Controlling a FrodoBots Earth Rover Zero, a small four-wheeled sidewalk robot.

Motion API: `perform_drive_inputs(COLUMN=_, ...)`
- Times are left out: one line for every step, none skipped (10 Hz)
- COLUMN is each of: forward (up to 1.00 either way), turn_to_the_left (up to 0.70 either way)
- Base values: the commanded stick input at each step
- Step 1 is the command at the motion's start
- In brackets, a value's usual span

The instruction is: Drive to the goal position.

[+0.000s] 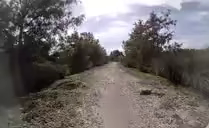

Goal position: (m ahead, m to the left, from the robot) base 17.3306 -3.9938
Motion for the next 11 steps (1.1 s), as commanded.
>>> perform_drive_inputs(forward=0.85, turn_to_the_left=0.00)
perform_drive_inputs(forward=0.85, turn_to_the_left=0.00)
perform_drive_inputs(forward=0.85, turn_to_the_left=0.00)
perform_drive_inputs(forward=0.85, turn_to_the_left=0.00)
perform_drive_inputs(forward=0.85, turn_to_the_left=0.00)
perform_drive_inputs(forward=0.85, turn_to_the_left=0.00)
perform_drive_inputs(forward=0.85, turn_to_the_left=0.00)
perform_drive_inputs(forward=0.85, turn_to_the_left=0.00)
perform_drive_inputs(forward=0.85, turn_to_the_left=0.00)
perform_drive_inputs(forward=0.85, turn_to_the_left=0.00)
perform_drive_inputs(forward=0.85, turn_to_the_left=0.00)
